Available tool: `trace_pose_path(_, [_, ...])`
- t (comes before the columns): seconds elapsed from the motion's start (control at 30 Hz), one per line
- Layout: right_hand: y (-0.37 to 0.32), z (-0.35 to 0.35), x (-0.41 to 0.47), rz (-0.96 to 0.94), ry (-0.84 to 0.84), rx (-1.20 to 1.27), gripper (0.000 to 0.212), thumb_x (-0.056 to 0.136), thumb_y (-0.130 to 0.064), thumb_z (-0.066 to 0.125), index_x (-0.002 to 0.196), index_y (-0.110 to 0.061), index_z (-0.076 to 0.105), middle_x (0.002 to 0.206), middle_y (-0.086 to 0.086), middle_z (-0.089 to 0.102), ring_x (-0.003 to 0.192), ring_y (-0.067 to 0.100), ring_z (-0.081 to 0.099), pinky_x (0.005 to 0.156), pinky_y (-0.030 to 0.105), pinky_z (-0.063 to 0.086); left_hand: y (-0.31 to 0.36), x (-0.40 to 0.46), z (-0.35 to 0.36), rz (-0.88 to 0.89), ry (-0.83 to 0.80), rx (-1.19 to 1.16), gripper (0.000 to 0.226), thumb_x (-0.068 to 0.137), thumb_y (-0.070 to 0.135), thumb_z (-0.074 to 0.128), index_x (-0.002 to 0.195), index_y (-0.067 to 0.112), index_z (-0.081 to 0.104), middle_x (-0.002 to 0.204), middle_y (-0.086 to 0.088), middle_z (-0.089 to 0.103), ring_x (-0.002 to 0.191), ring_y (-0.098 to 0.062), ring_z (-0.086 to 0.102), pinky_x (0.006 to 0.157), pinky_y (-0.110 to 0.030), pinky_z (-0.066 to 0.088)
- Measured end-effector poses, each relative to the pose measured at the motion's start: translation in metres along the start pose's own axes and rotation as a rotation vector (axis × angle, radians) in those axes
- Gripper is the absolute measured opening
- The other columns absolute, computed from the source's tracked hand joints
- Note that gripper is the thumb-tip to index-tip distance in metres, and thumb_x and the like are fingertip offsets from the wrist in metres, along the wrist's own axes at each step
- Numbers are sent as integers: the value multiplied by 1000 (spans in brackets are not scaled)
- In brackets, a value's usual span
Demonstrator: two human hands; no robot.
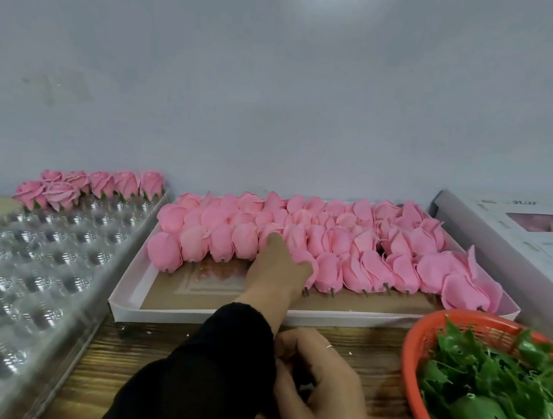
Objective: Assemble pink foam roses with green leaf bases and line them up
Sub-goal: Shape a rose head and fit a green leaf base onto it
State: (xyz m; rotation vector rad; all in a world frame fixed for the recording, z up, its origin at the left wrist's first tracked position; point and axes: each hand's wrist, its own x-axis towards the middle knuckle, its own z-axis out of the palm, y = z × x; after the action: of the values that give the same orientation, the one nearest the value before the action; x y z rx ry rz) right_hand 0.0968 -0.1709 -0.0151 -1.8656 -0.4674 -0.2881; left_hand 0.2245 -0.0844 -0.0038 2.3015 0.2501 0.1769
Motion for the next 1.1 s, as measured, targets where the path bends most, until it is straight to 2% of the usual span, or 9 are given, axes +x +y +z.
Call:
trace_pose_path(0.1, [2, 1, -1, 14, -13, 0, 24, 70, -20, 51, 87, -35, 56, 85, -8, 57, 61, 3, 52, 56, 8, 36, -3, -1, -3, -26, 39, -135, 46, 82, 17, 62, 115, 2, 33, 92, -4, 49, 82, -22, 50, 61, -24, 33])
trace_pose_path(0.23, [3, 1, -2, 43, 5, 12, 19, 78, -8, 60, 73, -26, 63, 80, -9, 61, 63, 4, 54, 57, 11, 39, -5, -18, -22, 70, 199, -471, 33, 78, 4, 65, 84, 14, 33, 72, 3, 35, 63, -11, 37, 45, -9, 32])
trace_pose_path(0.37, [0, -1, -3, 128, 61, 122, 22, 82, -5, 62, 80, -27, 65, 78, 0, 68, 64, 14, 60, 66, 28, 49, -13, -65, -50, 133, 175, -729, 32, 75, 11, 71, 85, 21, 42, 79, -1, 48, 63, -8, 52, 54, -11, 45])
trace_pose_path(0.5, [-9, -3, -2, 167, 39, 280, 12, 84, -15, 62, 93, -22, 64, 83, 8, 67, 65, 15, 61, 69, 32, 50, -31, -118, -65, 203, 92, -881, 41, 60, 17, 77, 88, 17, 48, 85, -4, 57, 65, -4, 61, 57, -16, 49])
trace_pose_path(0.67, [-16, -3, -5, 181, -135, 385, 50, 63, -41, 67, 110, -25, 61, 99, 4, 69, 89, 21, 65, 85, 29, 52, -46, -152, -67, 356, 27, -816, 43, 59, 31, 74, 88, 16, 46, 76, 10, 64, 69, -2, 61, 60, -14, 47])
trace_pose_path(0.77, [-16, -6, -5, 162, -194, 390, 48, 64, -26, 75, 110, -30, 62, 101, -3, 70, 94, 17, 65, 88, 26, 51, -52, -155, -68, 437, 24, -663, 33, 64, 33, 67, 88, 23, 46, 79, 12, 58, 73, -3, 58, 65, -15, 44])
trace_pose_path(0.87, [-19, -9, -4, 94, -246, 364, 38, 61, -30, 73, 98, -24, 67, 95, -5, 72, 90, 9, 66, 82, 18, 50, -55, -152, -70, 499, -8, -560, 28, 69, 29, 66, 87, 31, 45, 81, 16, 55, 76, -6, 58, 69, -16, 44])
trace_pose_path(0.93, [-21, -9, -4, 59, -244, 337, 19, 70, -15, 74, 87, -18, 67, 86, -1, 71, 82, 9, 65, 78, 20, 50, -57, -151, -69, 489, -30, -547, 32, 70, 27, 69, 88, 34, 44, 82, 17, 53, 76, -5, 58, 69, -16, 44])
trace_pose_path(1.1, [-19, -9, -4, 66, -180, 354, 18, 74, 3, 69, 81, -13, 66, 76, 1, 69, 71, 4, 61, 67, 15, 50, -65, -151, -69, 298, -161, -552, 60, 51, 38, 76, 101, 35, 44, 102, 3, 58, 87, -9, 63, 71, -20, 50])
